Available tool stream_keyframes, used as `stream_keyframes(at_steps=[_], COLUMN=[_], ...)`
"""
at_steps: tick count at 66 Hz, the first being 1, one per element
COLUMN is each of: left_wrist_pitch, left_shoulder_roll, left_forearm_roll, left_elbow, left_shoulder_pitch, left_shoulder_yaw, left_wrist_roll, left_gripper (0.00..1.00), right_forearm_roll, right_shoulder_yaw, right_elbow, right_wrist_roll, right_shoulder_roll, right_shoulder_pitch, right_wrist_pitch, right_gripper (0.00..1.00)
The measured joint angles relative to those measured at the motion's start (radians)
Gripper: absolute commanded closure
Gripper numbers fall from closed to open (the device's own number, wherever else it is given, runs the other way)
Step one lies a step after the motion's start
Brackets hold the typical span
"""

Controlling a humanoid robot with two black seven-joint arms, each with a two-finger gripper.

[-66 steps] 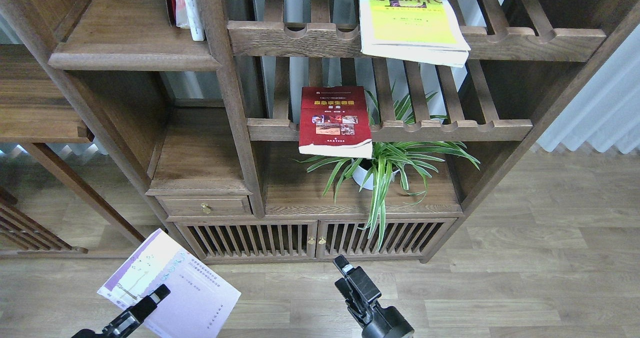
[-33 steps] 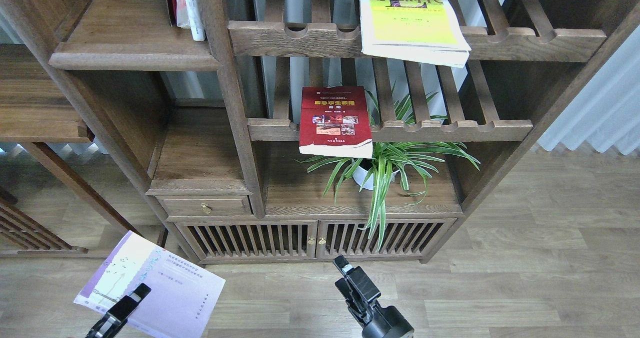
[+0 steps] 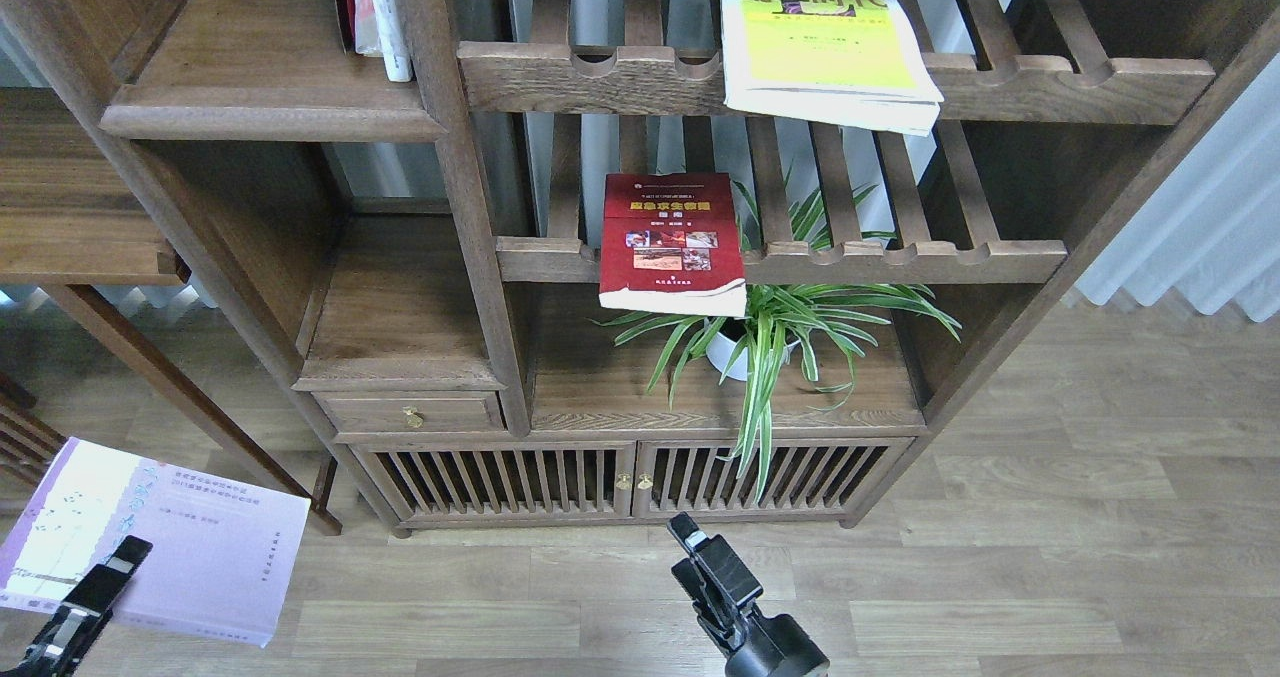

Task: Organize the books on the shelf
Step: 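Carry the white book with the left gripper up toward the upper shelf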

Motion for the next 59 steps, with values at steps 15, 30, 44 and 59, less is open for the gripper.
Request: stream_keyframes(at_steps=[15, 30, 44, 59], left_wrist_pitch=[0.000, 0.000, 0.000, 0.000], left_shoulder_roll=[0.071, 0.146, 0.256, 0.399], left_forearm_roll=[-0.001, -0.005, -0.009, -0.010], left_elbow=[0.001, 0.002, 0.002, 0.002], left_shoulder_pitch=[-0.065, -0.092, -0.124, -0.217], left_shoulder_yaw=[-0.026, -0.024, -0.050, -0.052], left_wrist_roll=[0.006, 0.009, 0.009, 0.013], left_gripper=[0.93, 0.93, 0.93, 0.93], right_forearm_roll=[0.001, 0.002, 0.003, 0.004], right_shoulder_yaw=[0.000, 0.001, 0.003, 0.002], right_elbow=[-0.024, -0.035, -0.046, -0.047], right_wrist_roll=[0.000, 0.000, 0.000, 0.000], right_shoulder_roll=[0.000, 0.000, 0.000, 0.000], right_shoulder_pitch=[0.008, 0.022, 0.031, 0.030], right_wrist_pitch=[0.000, 0.000, 0.000, 0.000], right_gripper=[0.02, 0.02, 0.02, 0.02])
